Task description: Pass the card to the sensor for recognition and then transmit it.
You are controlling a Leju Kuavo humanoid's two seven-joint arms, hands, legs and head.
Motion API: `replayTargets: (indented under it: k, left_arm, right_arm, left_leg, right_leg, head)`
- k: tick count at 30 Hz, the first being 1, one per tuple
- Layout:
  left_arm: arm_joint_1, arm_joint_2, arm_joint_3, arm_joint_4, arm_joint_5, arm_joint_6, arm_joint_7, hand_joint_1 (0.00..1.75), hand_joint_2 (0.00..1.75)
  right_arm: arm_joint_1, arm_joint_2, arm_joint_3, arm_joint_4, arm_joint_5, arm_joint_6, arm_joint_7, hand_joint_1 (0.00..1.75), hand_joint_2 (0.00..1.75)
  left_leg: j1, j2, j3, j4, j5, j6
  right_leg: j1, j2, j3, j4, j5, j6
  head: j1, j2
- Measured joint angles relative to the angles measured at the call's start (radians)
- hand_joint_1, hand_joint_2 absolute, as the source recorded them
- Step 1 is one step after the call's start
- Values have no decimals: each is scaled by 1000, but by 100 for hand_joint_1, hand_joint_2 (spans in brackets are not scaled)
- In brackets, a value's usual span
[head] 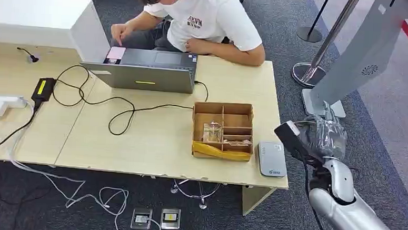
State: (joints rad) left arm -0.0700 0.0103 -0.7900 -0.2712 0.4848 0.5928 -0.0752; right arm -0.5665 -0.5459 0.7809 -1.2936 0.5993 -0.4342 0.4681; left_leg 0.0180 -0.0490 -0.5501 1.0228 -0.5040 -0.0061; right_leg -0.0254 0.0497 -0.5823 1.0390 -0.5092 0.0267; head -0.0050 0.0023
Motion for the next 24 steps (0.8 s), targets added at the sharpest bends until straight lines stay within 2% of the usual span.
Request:
replayTargets:
  k: [7, 14, 18, 24]
  left_arm:
    - [-7, 1, -24, 0, 18, 0, 0, 0, 175]
    - [-9, 4, -50, 0, 45, 0, 0, 0, 175]
    - [-10, 4, -59, 0, 50, 0, 0, 0, 175]
    - [-12, 7, -79, 0, 50, 0, 0, 0, 175]
  right_arm:
    - [18, 11, 6, 4, 10, 51, -10, 175, 175]
    - [18, 70, 37, 67, -4, 121, -42, 175, 175]
    - [25, 101, 54, 114, -22, 129, -49, 175, 175]
    - [38, 116, 63, 154, -38, 129, -49, 175, 175]
  left_leg:
    - [0, 0, 0, 0, 0, 0]
    - [0, -1, -1, 0, 0, 0]
    - [0, -1, -1, 0, 0, 0]
    - [0, -1, -1, 0, 0, 0]
  right_leg:
    - [0, 0, 0, 0, 0, 0]
    - [0, -1, 0, 0, 0, 0]
    - [0, -1, 0, 0, 0, 0]
    - [0, -1, 0, 0, 0, 0]
  head:
    - [0, 0]
    - [0, 0]
    - [0, 0]
    - [0, 0]
